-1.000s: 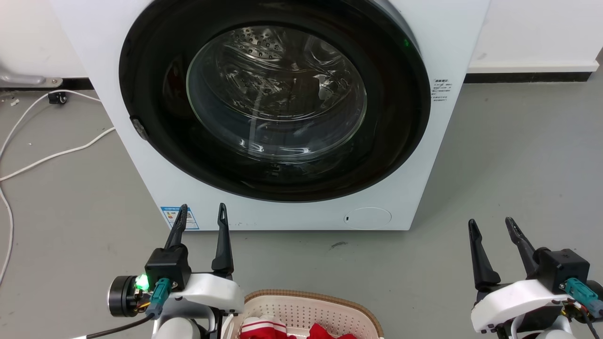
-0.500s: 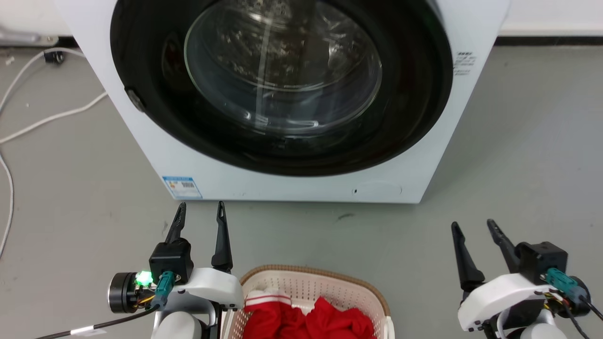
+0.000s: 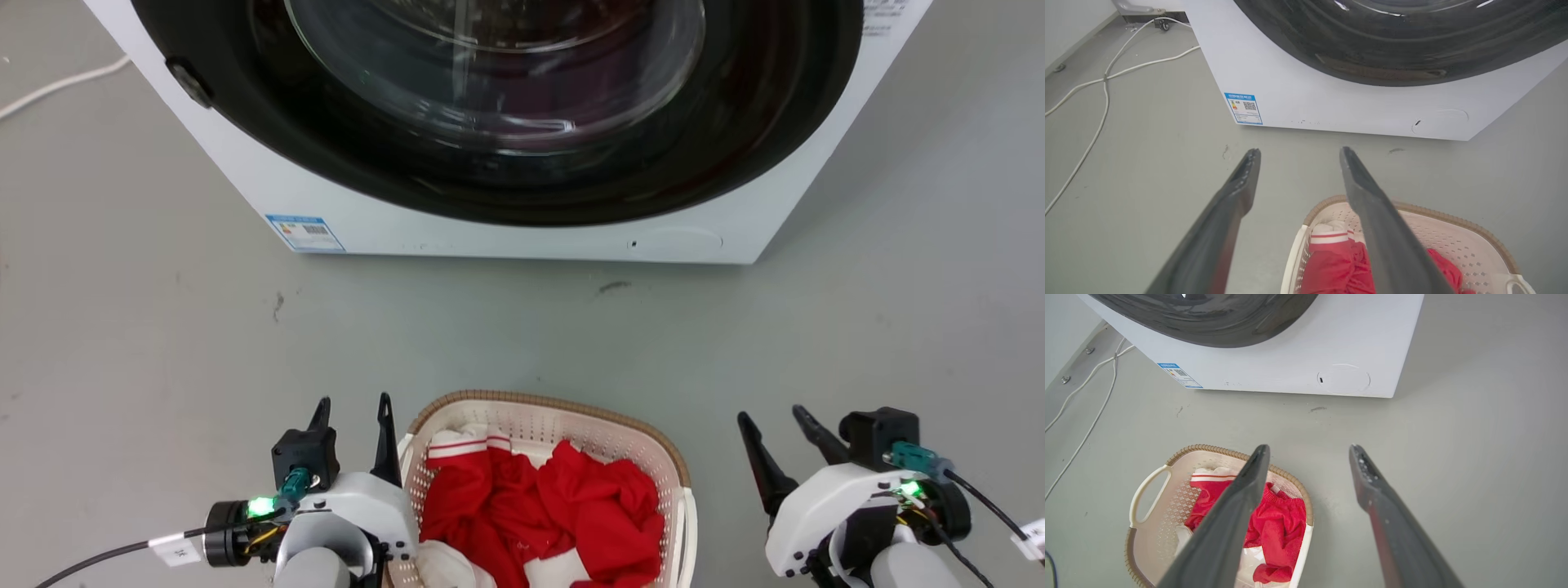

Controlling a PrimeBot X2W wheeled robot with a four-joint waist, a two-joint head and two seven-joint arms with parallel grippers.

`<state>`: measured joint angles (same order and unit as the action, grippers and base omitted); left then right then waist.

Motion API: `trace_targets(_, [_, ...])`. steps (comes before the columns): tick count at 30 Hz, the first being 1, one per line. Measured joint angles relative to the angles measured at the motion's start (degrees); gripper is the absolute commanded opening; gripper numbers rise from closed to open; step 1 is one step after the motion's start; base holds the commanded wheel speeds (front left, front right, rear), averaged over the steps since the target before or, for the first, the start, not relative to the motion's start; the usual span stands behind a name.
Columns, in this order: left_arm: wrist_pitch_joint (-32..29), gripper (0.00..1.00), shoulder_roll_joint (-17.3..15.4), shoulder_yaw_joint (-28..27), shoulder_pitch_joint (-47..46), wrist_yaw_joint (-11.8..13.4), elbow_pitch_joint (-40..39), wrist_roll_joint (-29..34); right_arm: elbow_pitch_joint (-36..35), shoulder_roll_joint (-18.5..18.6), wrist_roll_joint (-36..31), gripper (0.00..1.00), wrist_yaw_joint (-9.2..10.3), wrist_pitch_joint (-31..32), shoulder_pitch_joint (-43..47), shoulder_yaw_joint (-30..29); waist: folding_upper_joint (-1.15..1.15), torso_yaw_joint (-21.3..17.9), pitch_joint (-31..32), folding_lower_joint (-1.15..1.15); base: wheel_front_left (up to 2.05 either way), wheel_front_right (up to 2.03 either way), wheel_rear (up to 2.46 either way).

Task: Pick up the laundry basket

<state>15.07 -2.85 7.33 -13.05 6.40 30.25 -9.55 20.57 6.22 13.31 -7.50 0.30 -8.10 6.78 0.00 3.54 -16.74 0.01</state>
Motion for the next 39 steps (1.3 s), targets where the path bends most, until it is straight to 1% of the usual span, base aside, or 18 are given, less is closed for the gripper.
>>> trace_targets(10, [-0.3,1.00,0.0,-0.1,-6.5,-3.2,18.1,-3.4,11.5,1.4,5.8,1.00,0.00,2.0,-5.7,6.4,0.00,-1.1,-6.7,0.00,0.00,0.00,0.00])
trace_targets(18, [-1.1,1.00,-0.1,-0.5,-12.7,-4.5,29.2,-5.1,20.1,1.6,10.1,1.00,0.00,2.2,-12.4,13.5,0.00,-2.0,-11.9,0.00,0.00,0.00,0.00])
trace_targets(26, [-1.2,1.00,-0.2,-1.2,-18.9,-5.4,35.9,-6.9,27.4,1.6,14.8,1.00,0.00,2.4,-18.5,20.8,0.00,-2.2,-17.3,0.00,0.00,0.00,0.00])
trace_targets(29, [-1.3,1.00,-1.1,-0.9,-20.6,-5.6,38.0,-6.8,29.7,1.5,16.5,1.00,0.00,2.5,-20.1,23.6,0.00,-2.2,-19.0,0.00,0.00,0.00,0.00])
trace_targets(33, [-1.7,1.00,-2.1,-0.5,-22.7,-6.0,39.9,-6.8,32.3,1.2,18.6,1.00,0.00,2.2,-22.0,26.7,0.00,-2.2,-21.0,0.00,0.00,0.00,0.00])
trace_targets(39, [-2.4,1.00,-2.9,0.1,-25.5,-6.7,41.2,-6.8,35.6,0.5,21.7,1.00,0.00,1.4,-25.5,29.7,0.00,-2.4,-23.9,0.00,0.00,0.00,0.00])
